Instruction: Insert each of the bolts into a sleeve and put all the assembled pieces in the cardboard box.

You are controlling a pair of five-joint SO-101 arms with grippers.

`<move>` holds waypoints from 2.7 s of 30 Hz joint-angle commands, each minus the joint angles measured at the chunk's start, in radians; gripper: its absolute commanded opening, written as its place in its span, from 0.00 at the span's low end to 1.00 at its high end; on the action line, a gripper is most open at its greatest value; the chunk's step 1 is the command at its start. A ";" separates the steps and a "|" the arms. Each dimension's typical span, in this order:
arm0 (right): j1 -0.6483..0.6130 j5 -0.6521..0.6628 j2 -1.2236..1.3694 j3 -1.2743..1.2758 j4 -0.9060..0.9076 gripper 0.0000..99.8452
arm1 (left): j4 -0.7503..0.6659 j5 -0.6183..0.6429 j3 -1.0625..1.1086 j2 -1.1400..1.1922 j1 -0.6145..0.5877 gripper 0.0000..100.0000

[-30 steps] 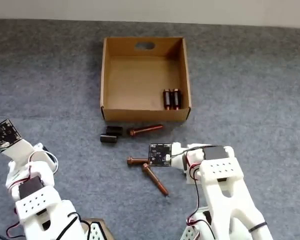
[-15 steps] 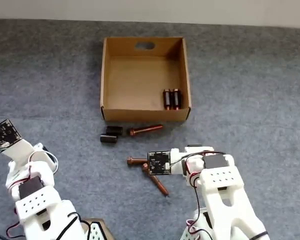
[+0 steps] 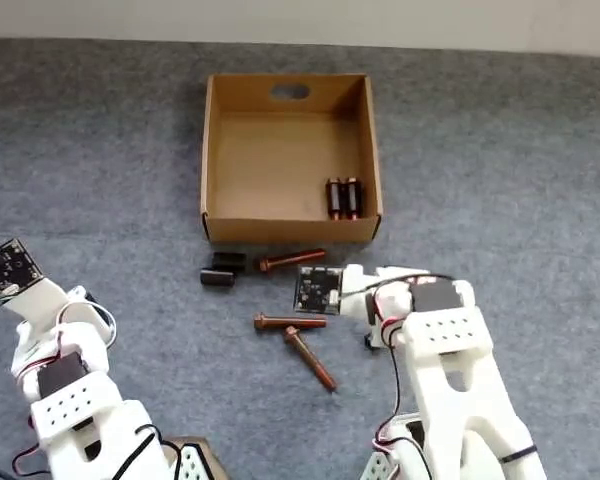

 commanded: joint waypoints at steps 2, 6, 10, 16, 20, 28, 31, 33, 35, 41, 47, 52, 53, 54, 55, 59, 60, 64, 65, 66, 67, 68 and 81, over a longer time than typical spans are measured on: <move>0.008 0.138 -0.010 -0.148 0.242 0.20 | -0.018 0.003 -0.030 -0.007 0.018 0.01; 0.010 0.331 -0.008 -0.156 0.366 0.20 | -0.018 0.003 -0.030 -0.007 0.018 0.01; 0.004 0.353 0.001 -0.122 0.357 0.20 | -0.018 0.003 -0.030 -0.007 0.018 0.01; 0.004 0.353 0.001 -0.004 0.196 0.20 | -0.018 0.003 -0.030 -0.007 0.018 0.01; 0.004 0.353 0.001 0.071 0.091 0.20 | -0.018 0.002 -0.030 -0.007 0.018 0.01; 0.005 0.347 0.001 0.185 -0.039 0.20 | -0.018 0.002 -0.030 -0.007 0.018 0.01; 0.007 0.347 0.001 0.251 -0.116 0.20 | -0.018 0.002 -0.030 -0.007 0.018 0.01; 0.010 0.347 0.001 0.289 -0.166 0.20 | -0.018 0.002 -0.030 -0.007 0.018 0.01; 0.010 0.344 0.001 0.306 -0.186 0.19 | -0.018 0.002 -0.030 -0.007 0.018 0.01; 0.010 0.157 -0.010 0.260 -0.188 0.00 | -0.018 0.002 -0.030 -0.007 0.018 0.01; 0.005 -0.226 -0.010 0.125 -0.185 0.00 | -0.018 0.002 -0.030 -0.007 0.018 0.01; 0.005 -0.678 0.001 0.093 -0.186 0.01 | -0.017 0.002 -0.030 -0.007 0.018 0.01; 0.005 -0.732 0.001 0.107 -0.189 0.01 | -0.015 0.002 -0.030 -0.007 0.018 0.01; 0.005 -0.775 0.001 0.116 -0.189 0.01 | -0.015 0.002 -0.030 -0.007 0.018 0.01; 0.005 -0.810 0.001 0.125 -0.189 0.03 | -0.015 0.002 -0.030 -0.007 0.018 0.01; 0.007 -0.898 0.001 0.143 -0.182 0.14 | -0.015 0.002 -0.030 -0.007 0.018 0.01; 0.007 -0.908 0.001 0.150 -0.182 0.15 | -0.015 0.002 -0.030 -0.007 0.018 0.01; 0.005 -0.914 0.001 0.170 -0.182 0.15 | -0.015 0.002 -0.030 -0.007 0.018 0.01; 0.007 -0.913 0.001 0.180 -0.182 0.15 | -0.015 0.002 -0.030 -0.007 0.018 0.01; 0.007 -0.911 0.001 0.191 -0.182 0.15 | -0.015 0.002 -0.030 -0.007 0.018 0.01; 0.007 -0.911 0.002 0.202 -0.183 0.15 | -0.015 0.002 -0.030 -0.007 0.018 0.01; 0.007 -0.911 0.002 0.208 -0.185 0.15 | -0.015 0.002 -0.030 -0.007 0.018 0.01; -0.062 -0.756 0.047 0.177 -0.259 0.16 | -0.015 0.002 -0.030 -0.007 0.018 0.01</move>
